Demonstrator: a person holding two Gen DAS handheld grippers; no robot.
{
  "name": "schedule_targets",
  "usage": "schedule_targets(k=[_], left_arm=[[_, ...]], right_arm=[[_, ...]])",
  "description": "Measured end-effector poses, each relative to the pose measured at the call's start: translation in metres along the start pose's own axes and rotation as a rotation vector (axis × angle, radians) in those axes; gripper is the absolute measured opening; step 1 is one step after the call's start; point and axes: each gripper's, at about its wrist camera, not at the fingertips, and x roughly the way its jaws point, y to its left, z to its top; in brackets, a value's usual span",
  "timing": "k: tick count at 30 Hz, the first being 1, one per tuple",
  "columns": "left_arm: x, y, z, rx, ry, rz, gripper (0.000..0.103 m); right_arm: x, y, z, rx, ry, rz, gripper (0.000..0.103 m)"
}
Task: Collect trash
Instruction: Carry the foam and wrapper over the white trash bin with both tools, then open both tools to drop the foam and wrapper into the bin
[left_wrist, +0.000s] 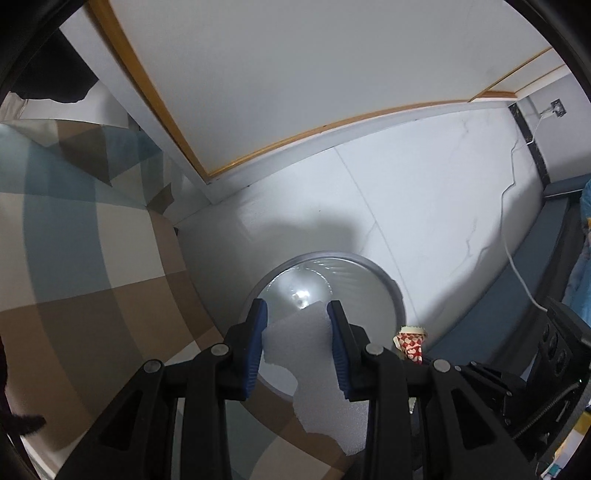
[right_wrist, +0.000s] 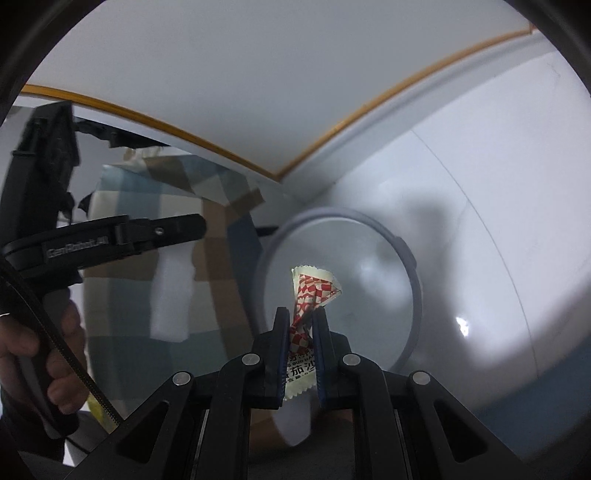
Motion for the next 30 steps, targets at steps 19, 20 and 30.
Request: schedule_targets(k=[19,20,30], left_arm=[[0.019,-0.033,-0.003,0.035,0.029,0.013,0.029],[0.02,-0.035,-0.004,0.041,0.027,0.013,0.029],[0.021,-0.04,-0.017,0.065,0.054,0.016,0.055]], right_arm=[[-0.004,-0.031,-0.014,0.045,0.026,-0.072,0.031],[-0.008,-0.034,-0.015,0.055,0.015,-0.076,0.032],[-0.038,-0.044,-0.008,0.102,-0.08,-0.088,0.043]])
